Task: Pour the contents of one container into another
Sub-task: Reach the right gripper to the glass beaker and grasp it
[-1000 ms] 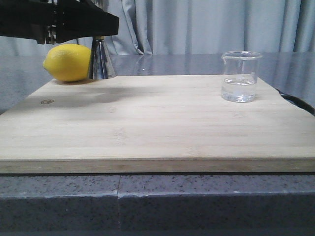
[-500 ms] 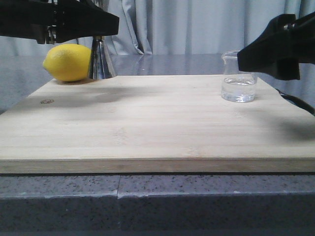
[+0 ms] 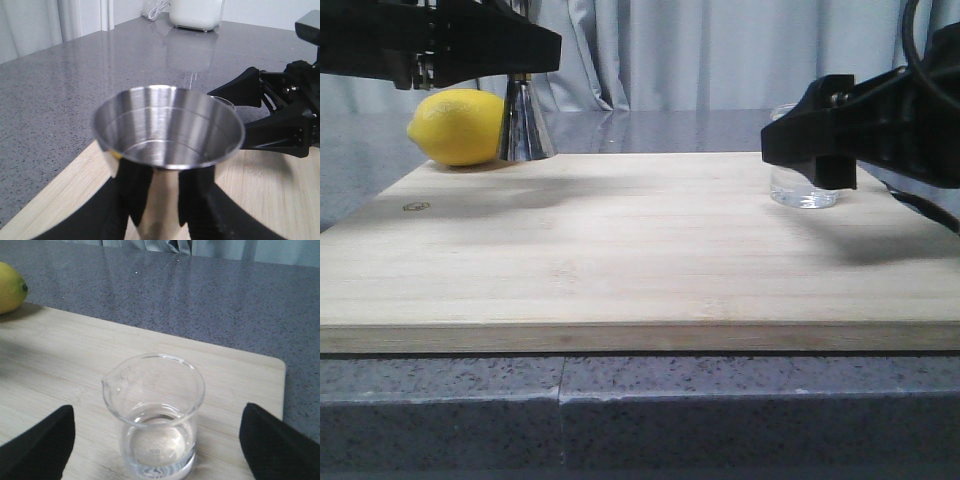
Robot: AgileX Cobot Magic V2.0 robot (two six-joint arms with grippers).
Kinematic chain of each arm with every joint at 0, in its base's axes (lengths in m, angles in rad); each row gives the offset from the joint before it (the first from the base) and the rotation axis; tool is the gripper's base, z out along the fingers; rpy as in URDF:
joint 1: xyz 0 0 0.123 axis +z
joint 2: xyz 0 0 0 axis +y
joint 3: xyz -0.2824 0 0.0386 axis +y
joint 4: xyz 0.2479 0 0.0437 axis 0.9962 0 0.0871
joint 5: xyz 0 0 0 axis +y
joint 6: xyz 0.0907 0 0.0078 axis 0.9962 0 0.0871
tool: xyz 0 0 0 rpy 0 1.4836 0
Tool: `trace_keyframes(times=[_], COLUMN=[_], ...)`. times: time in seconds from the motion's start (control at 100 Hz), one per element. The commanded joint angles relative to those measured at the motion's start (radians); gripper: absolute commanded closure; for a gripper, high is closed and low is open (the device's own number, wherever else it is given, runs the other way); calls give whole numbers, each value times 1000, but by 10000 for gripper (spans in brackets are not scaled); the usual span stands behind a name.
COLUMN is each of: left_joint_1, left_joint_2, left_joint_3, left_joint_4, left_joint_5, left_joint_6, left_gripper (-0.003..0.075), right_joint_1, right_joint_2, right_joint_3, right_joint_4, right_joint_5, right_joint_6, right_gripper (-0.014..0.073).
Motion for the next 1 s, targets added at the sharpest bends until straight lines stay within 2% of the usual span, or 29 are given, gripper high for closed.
trace_keyframes(times=[0.0,0.54,0.83,0.99], left_joint_1=[-7,-7,-7,-7], left_joint_2=[-37,-37,-37,-37], left_joint_3=[-31,-31,-31,-31], left_joint_4=[-84,-84,-84,-84], left_joint_5=[102,102,102,102], left_joint_6=[-8,-8,-8,-8], left_gripper=[502,502,502,502], right_joint_1=[-1,-1,-1,-1], right_joint_2=[13,136,136,136], right_joint_3=[-36,-87,-87,-87], right_joint_4=[-43,-67,-67,-67], right_joint_5=[-110,-133,-133,-133], right_joint_6=[14,14,14,14], right_gripper=[-13,-5,230,295])
